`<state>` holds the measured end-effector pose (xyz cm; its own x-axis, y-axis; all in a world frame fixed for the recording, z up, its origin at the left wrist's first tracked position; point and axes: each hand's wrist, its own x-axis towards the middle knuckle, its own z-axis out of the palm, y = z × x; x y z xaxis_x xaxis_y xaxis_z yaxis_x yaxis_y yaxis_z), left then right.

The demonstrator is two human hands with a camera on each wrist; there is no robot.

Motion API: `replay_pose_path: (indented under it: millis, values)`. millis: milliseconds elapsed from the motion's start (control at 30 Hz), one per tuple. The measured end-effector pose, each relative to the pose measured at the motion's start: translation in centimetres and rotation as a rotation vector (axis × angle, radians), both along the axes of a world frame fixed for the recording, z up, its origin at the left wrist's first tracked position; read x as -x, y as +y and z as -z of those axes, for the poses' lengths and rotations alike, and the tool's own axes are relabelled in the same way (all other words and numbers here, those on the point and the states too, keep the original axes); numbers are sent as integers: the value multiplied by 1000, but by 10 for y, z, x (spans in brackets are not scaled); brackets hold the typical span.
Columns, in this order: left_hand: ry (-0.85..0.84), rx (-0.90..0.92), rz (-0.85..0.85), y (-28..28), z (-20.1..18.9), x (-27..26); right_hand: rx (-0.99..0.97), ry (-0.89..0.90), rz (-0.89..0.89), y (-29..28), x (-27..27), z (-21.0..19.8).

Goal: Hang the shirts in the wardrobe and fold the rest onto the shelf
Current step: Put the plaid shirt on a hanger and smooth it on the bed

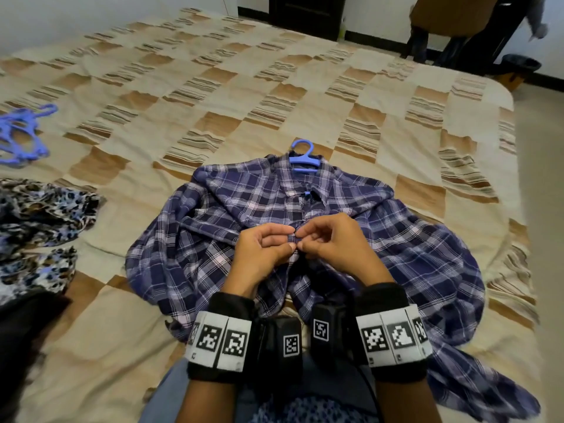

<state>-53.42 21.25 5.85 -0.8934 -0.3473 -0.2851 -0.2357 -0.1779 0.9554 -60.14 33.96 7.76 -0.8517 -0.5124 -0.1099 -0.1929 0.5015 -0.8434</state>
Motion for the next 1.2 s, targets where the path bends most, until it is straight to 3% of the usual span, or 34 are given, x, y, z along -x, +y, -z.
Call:
replay_pose_path:
  millis: [200, 433, 667, 967, 1200]
  values:
    - [10, -7, -12, 0, 4, 2, 23, -12, 104, -2, 2, 5]
    - [8, -17, -14, -1, 3, 1, 34, -84, 72, 0, 2, 8]
    - [51, -58, -95, 1, 3, -1, 49, -17, 102, -5, 1, 11]
    - [52, 97, -130, 2, 3, 0, 104, -54, 68, -3, 1, 9]
    - [95, -86, -82, 1, 3, -1, 224, -170, 102, 0, 4, 9]
